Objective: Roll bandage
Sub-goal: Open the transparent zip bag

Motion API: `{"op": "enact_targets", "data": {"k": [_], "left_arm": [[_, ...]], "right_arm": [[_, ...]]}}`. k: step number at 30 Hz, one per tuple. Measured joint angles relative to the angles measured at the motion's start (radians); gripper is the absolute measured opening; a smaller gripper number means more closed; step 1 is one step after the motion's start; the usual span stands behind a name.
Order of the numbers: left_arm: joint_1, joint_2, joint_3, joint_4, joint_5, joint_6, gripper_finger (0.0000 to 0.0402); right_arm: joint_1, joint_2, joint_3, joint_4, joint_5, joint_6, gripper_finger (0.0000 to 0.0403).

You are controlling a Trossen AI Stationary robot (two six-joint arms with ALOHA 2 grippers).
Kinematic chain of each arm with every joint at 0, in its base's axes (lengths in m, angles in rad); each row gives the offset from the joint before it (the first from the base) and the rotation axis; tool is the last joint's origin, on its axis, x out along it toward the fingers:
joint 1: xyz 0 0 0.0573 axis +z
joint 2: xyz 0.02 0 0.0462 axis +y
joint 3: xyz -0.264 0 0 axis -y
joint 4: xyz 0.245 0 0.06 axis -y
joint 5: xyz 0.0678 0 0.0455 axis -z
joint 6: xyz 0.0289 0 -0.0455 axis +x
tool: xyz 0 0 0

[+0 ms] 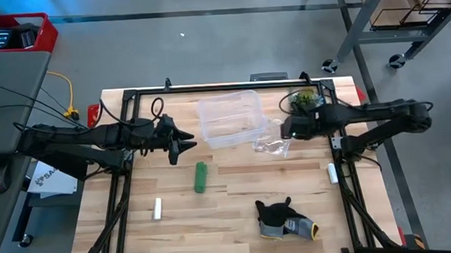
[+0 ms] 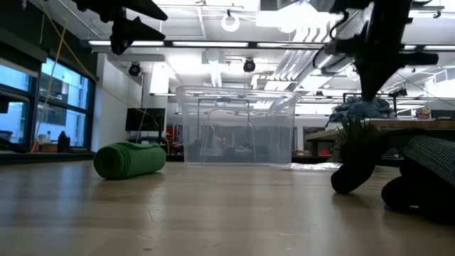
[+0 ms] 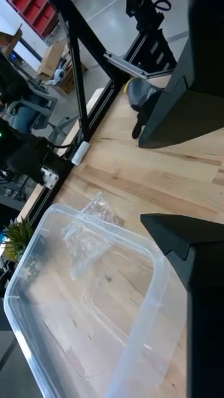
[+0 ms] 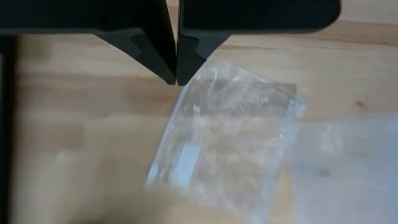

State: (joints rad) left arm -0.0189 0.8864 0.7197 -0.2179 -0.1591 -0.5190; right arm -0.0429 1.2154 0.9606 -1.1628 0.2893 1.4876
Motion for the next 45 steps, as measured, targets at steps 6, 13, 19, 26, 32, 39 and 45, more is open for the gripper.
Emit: {"op": "enact_targets", "data": {"k": [6,13,19,26,32,39,45], "left_arm": [[0.000,0.000,0.000,-0.005,0.000,-0.002,0.0179],[0.000,0.000,0.000,-0.026,-0.011,-0.027,0.0179],[0.000,0.000,0.000,-0.027,-0.027,-0.053,0.0179],[0.000,0.000,0.000,-0.050,-0.027,-0.072,0.0179],[0.000,0.000,0.000,-0.087,-0.027,-0.080,0.0179],[0.000,0.000,0.000,-0.093,-0.031,-0.079,0.0179],[0.000,0.000,0.000,-0.076,-0.034,-0.056,0.0179]], "right_arm": [[-0.001,0.063,-0.162,0.235,-0.069,0.079,0.0063],[-0.042,0.137,-0.266,0.402,-0.163,0.130,0.0182],[-0.138,0.219,-0.272,0.434,-0.198,0.084,0.0214],[-0.247,0.351,-0.229,0.526,-0.264,-0.012,0.0215],[-0.270,0.437,-0.184,0.524,-0.286,-0.034,0.0206],[-0.265,0.442,-0.179,0.510,-0.247,-0.075,0.0062],[-0.214,0.407,-0.186,0.394,-0.210,-0.124,0.0004]]}}
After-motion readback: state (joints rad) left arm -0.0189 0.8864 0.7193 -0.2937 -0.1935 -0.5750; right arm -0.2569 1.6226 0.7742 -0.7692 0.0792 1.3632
